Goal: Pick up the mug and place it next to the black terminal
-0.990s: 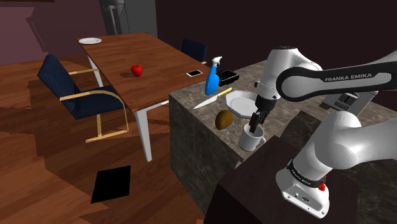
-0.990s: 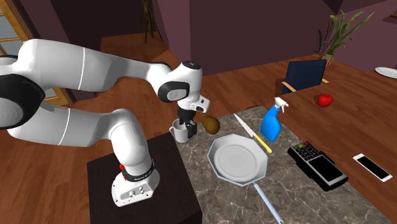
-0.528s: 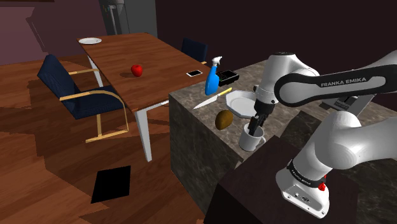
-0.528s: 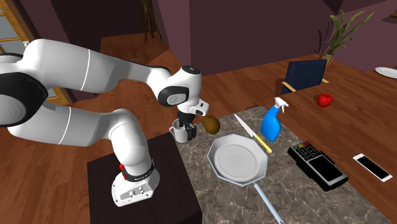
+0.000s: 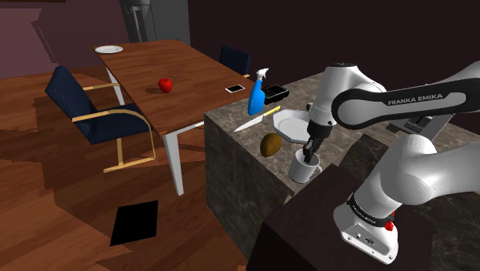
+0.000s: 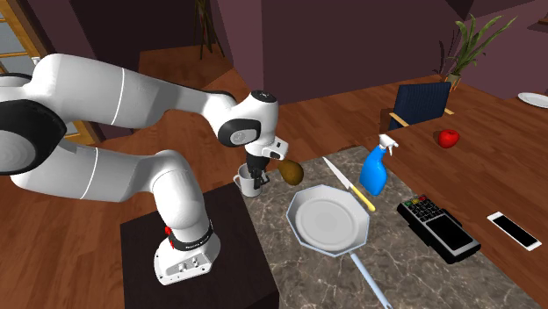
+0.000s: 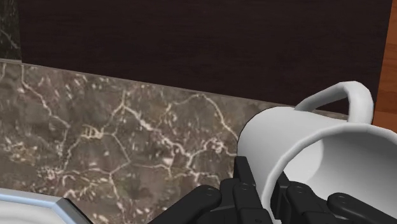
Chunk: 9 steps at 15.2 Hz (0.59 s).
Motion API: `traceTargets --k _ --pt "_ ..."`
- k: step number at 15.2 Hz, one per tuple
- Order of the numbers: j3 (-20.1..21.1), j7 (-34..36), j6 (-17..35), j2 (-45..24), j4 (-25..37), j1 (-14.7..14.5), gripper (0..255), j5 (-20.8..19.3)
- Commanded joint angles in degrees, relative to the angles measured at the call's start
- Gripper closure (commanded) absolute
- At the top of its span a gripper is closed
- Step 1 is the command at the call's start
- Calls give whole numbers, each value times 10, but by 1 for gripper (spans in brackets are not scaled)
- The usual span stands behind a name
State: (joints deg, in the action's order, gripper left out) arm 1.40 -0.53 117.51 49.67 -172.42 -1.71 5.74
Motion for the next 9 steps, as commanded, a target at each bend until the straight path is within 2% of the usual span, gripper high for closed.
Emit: traceTargets --k 1,5,9 --pt "0 0 0 0 0 0 255 0" --pt "0 0 0 0 0 0 255 0" --pt "-1 3 -43 20 23 1 255 -3"
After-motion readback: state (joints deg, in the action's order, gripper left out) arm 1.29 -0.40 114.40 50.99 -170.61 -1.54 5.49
